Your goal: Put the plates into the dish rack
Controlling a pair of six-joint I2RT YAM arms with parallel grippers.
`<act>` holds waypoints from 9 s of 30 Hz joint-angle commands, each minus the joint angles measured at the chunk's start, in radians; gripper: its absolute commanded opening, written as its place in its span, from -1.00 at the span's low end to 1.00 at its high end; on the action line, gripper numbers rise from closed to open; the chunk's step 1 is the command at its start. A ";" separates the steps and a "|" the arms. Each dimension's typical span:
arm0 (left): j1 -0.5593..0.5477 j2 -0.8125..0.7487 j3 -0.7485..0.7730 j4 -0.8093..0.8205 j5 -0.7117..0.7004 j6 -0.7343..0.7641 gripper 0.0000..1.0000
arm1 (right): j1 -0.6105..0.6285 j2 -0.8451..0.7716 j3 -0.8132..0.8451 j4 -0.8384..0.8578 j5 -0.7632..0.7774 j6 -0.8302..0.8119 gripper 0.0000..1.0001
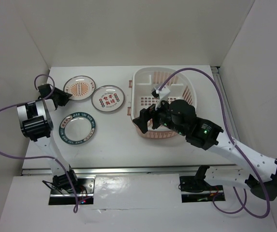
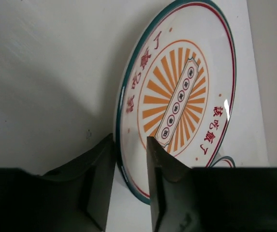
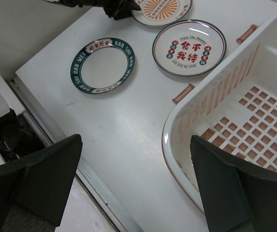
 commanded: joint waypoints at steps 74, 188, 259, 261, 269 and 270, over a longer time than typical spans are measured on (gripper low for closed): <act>-0.114 -1.264 -0.536 0.313 0.621 -0.118 -1.00 | -0.327 0.439 0.216 0.539 -0.577 0.173 0.34; -0.114 -1.184 -0.300 -0.473 0.248 0.150 1.00 | -0.028 0.603 0.245 -0.482 0.856 0.705 -0.76; -0.196 -0.155 0.213 -0.198 0.142 0.225 1.00 | 0.535 0.226 0.414 -0.383 0.893 0.206 0.99; -0.206 -0.093 0.261 -0.236 0.125 0.238 1.00 | 0.535 0.226 0.414 -0.383 0.904 0.206 0.99; -0.216 0.092 0.369 -0.328 0.125 0.279 0.88 | 0.544 0.179 0.414 -0.314 0.913 0.137 0.99; -0.225 0.121 0.407 -0.353 0.125 0.279 0.88 | 0.544 0.179 0.414 -0.314 0.913 0.137 0.99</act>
